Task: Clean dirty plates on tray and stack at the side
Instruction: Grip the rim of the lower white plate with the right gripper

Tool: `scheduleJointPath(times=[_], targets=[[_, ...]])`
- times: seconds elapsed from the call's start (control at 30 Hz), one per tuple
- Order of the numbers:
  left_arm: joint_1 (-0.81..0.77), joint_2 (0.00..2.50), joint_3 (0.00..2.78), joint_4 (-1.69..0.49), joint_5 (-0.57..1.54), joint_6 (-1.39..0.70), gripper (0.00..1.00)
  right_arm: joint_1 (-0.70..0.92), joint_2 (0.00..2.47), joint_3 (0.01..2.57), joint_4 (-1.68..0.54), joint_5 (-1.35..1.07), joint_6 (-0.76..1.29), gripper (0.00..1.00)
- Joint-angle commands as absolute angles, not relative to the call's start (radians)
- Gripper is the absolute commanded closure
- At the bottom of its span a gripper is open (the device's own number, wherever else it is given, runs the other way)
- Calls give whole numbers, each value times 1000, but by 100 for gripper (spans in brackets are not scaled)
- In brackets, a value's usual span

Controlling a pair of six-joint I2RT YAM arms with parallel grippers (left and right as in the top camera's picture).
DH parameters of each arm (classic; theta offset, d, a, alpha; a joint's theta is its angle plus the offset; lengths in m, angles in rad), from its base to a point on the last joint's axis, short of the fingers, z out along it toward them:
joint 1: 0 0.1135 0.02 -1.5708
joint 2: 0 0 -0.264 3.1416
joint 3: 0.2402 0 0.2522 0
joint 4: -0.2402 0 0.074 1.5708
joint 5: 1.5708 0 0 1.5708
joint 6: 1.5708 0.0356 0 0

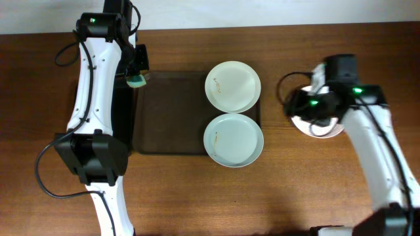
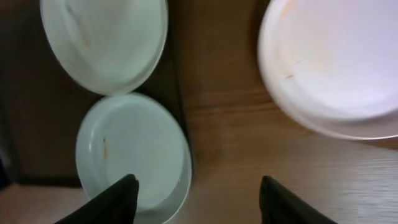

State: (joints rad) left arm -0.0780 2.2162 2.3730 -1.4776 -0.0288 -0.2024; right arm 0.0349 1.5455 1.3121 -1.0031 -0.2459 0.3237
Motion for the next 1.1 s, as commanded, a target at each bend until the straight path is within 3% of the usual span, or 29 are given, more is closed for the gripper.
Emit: scheduleJointPath(times=[0.0,0.3,0.37,0.47,0.6,0.9,0.93,1.07], targets=[[-76,2210,2367,-1488,-21,-192,99,144,1652,1270,-1017,-228,435,43],[-76,2210,2367,-1495,-22,-192,99,284,1868,1253,-1040,-223,517,51],[-76,2210,2367,-1495,-22,-192,99,289,1893,1252,-1035,-185,518,57],[-75,2210,2367,-1490,-22,-192,99,289,1903,1252,-1013,-157,518,75],[-75,2210,2367,-1485,-22,-192,99,289,1903,1251,-1006,-156,513,82],[-75,2210,2367,-1485,-22,-192,99,335,1905,1246,-991,-130,514,82],[-75,2210,2367,-1485,-22,-192,99,335,1905,1246,-991,-130,513,96],[-75,2210,2367,-1481,-22,-192,99,339,1902,1267,-994,-158,433,96]])
